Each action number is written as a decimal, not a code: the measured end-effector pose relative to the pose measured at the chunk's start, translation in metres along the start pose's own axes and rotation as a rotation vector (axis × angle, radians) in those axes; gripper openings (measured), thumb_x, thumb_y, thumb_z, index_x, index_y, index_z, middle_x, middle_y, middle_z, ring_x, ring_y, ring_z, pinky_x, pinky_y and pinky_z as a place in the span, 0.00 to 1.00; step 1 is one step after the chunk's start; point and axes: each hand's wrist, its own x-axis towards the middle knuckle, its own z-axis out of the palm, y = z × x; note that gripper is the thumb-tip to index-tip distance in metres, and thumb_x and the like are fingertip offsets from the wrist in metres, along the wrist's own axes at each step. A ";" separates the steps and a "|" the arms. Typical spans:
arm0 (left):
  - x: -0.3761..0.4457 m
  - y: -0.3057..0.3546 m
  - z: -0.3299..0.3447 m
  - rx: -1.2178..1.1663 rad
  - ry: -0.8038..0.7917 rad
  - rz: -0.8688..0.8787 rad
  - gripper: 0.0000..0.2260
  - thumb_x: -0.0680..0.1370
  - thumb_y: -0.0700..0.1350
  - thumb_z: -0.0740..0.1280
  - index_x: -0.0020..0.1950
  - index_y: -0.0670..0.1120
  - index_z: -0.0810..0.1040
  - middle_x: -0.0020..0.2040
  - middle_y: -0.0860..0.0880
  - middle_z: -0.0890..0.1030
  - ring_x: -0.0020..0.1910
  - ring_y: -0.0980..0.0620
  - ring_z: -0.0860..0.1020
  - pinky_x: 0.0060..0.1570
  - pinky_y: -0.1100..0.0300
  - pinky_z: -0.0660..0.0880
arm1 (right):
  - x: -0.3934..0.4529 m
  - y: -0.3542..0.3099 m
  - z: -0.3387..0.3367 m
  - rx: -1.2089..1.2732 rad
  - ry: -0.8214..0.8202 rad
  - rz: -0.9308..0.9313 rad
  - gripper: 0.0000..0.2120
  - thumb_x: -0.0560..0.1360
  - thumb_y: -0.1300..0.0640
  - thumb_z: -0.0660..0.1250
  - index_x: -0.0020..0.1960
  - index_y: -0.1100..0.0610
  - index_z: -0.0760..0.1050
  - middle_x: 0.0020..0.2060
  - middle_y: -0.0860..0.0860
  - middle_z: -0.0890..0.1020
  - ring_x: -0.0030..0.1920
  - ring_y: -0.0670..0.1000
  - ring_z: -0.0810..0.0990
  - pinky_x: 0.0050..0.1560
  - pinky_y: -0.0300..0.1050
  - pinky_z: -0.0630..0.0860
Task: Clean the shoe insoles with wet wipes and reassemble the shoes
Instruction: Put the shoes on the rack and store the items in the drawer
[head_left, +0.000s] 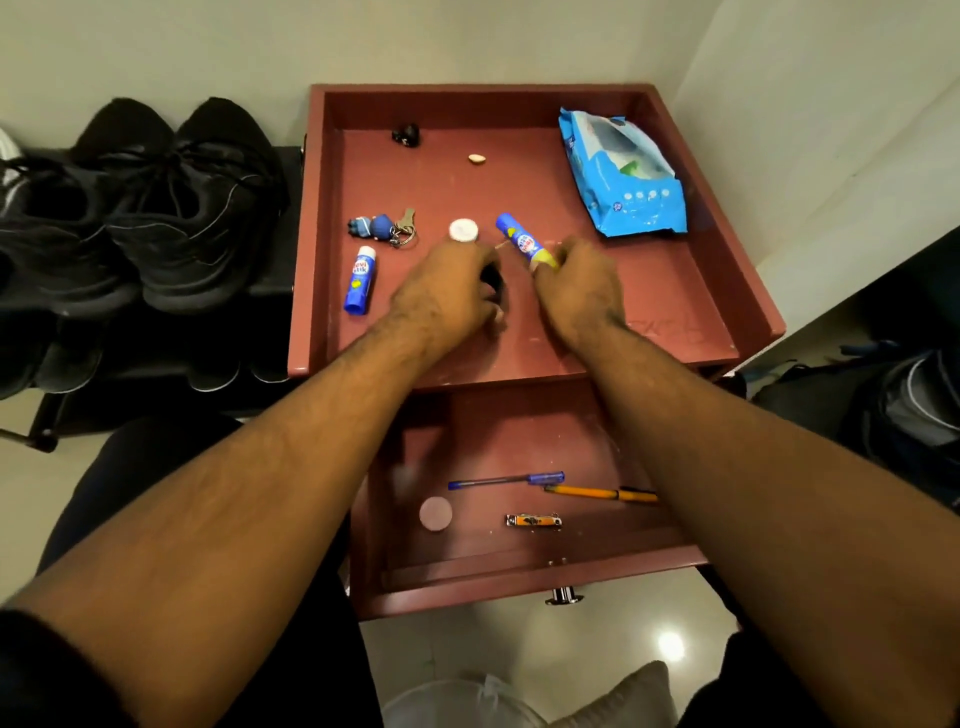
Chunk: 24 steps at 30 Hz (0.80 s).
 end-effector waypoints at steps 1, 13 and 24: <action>-0.010 0.008 -0.002 -0.001 -0.068 0.023 0.14 0.69 0.41 0.76 0.52 0.47 0.81 0.47 0.49 0.81 0.47 0.48 0.79 0.44 0.56 0.74 | -0.012 0.008 -0.009 0.034 0.022 -0.060 0.09 0.77 0.53 0.65 0.51 0.58 0.77 0.45 0.58 0.81 0.44 0.58 0.78 0.39 0.43 0.64; -0.091 0.022 0.099 0.169 -0.610 0.002 0.19 0.80 0.41 0.62 0.71 0.47 0.71 0.64 0.39 0.73 0.62 0.36 0.75 0.56 0.53 0.71 | -0.112 0.149 -0.036 -0.072 -0.486 0.052 0.04 0.73 0.56 0.73 0.44 0.55 0.79 0.36 0.54 0.81 0.38 0.55 0.81 0.40 0.49 0.77; -0.073 -0.005 0.126 0.327 -0.571 -0.073 0.18 0.78 0.38 0.64 0.68 0.47 0.71 0.65 0.41 0.73 0.62 0.38 0.76 0.52 0.52 0.73 | -0.071 0.170 0.002 -0.288 -0.732 0.045 0.07 0.74 0.57 0.71 0.51 0.57 0.79 0.46 0.57 0.82 0.42 0.56 0.82 0.45 0.47 0.80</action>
